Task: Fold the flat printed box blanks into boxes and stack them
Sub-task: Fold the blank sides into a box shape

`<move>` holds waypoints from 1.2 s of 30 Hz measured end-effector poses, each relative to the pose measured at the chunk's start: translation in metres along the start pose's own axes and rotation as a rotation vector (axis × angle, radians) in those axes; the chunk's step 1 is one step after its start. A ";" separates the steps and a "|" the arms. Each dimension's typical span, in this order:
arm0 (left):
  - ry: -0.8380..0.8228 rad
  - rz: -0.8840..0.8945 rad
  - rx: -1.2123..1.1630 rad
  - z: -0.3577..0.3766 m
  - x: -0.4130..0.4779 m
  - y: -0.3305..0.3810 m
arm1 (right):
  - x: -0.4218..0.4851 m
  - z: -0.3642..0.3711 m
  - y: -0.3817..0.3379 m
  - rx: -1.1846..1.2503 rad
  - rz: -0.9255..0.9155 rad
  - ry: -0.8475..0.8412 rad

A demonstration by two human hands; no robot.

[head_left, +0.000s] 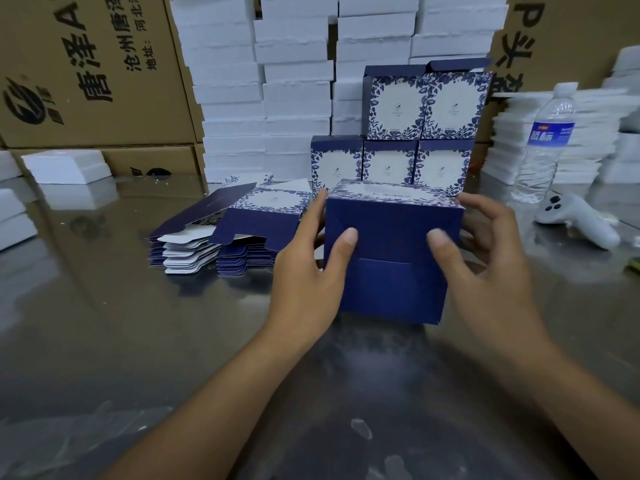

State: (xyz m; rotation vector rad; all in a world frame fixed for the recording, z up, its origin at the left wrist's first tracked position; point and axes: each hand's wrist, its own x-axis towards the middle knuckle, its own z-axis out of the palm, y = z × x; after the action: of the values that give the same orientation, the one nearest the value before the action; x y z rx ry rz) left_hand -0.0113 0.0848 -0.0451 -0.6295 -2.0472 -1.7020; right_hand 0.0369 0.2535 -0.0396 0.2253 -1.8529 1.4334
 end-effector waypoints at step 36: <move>0.118 -0.596 -0.736 -0.007 0.016 -0.006 | 0.006 -0.001 -0.006 0.264 0.058 0.034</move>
State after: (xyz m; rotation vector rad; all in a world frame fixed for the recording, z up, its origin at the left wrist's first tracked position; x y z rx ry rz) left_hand -0.0274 0.0781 -0.0395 -0.0862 -1.5681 -2.7992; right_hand 0.0371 0.2541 -0.0309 0.2769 -1.6511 1.7114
